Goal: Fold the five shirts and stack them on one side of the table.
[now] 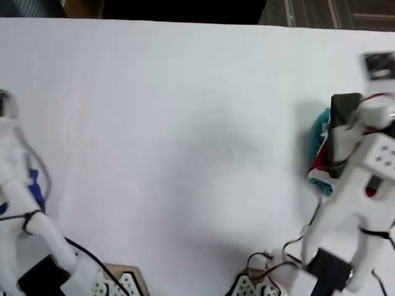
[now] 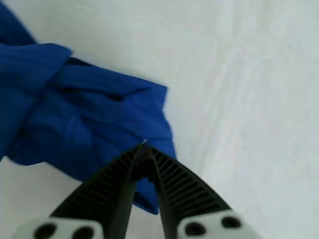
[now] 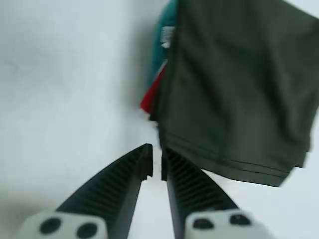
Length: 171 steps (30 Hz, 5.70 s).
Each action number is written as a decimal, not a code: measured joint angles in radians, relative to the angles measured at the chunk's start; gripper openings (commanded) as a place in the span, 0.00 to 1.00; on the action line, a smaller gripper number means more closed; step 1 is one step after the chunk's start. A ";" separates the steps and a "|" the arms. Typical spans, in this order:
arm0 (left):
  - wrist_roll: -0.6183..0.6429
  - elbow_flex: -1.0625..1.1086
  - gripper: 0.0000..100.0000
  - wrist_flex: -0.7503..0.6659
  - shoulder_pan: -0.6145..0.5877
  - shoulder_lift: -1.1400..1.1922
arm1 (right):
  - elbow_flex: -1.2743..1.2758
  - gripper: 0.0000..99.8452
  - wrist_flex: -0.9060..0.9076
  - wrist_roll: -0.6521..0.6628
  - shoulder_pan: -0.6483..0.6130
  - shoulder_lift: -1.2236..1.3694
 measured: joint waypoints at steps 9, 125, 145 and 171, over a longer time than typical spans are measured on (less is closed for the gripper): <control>-0.193 -0.084 0.20 -0.014 -0.227 0.000 | 0.614 0.08 -0.230 -0.043 -0.402 -0.385; -0.120 -0.559 0.22 0.193 -0.508 0.549 | -0.994 0.01 -0.230 -0.020 -1.234 1.339; -0.087 -0.559 0.22 0.193 -0.339 0.554 | -1.258 0.17 0.011 0.026 -0.661 1.298; -0.068 -0.555 0.22 0.250 -0.338 0.554 | -1.295 0.00 -0.221 0.009 -1.000 1.531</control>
